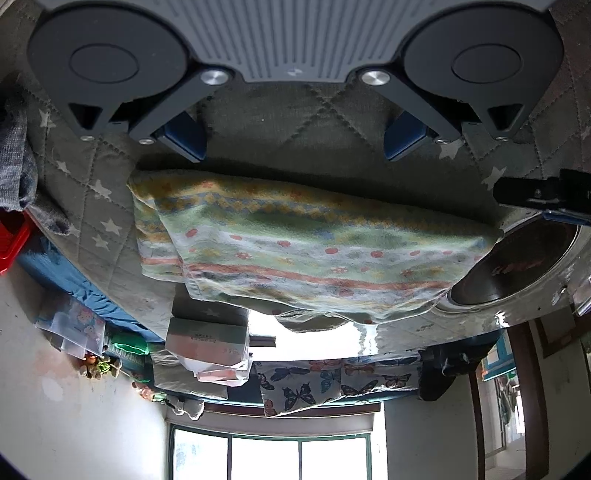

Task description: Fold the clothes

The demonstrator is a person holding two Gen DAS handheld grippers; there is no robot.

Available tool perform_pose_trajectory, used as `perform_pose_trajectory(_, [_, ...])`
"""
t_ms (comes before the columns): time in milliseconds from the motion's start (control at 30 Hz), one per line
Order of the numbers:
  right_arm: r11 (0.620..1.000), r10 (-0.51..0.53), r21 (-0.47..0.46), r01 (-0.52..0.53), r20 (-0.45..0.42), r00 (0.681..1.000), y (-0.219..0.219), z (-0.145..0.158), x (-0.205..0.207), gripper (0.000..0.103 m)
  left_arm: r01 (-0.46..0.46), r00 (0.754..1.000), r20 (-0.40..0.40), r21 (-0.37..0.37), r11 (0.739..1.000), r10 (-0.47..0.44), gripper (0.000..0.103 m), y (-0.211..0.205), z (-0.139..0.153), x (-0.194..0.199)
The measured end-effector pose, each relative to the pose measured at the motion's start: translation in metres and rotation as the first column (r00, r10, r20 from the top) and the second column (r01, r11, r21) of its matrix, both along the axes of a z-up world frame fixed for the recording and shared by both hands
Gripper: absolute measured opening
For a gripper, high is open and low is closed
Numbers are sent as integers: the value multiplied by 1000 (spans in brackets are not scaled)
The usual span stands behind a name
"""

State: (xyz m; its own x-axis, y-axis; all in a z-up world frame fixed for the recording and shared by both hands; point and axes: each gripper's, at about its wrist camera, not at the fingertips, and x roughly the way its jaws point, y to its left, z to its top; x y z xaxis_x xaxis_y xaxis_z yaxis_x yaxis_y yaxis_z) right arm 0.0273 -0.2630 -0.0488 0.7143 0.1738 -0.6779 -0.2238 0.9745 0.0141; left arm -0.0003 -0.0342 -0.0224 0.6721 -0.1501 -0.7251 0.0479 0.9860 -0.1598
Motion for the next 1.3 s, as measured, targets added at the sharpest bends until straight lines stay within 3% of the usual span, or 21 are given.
perform_pose_trajectory(667, [1000, 3, -10, -3, -13, 1000, 2, 2, -3, 103, 95, 995, -6, 48, 994, -95, 103, -22, 5, -10])
perform_pose_trajectory(1300, [1000, 5, 7, -5, -13, 1000, 3, 8, -19, 103, 120, 993, -21, 77, 990, -119, 103, -36, 6, -10])
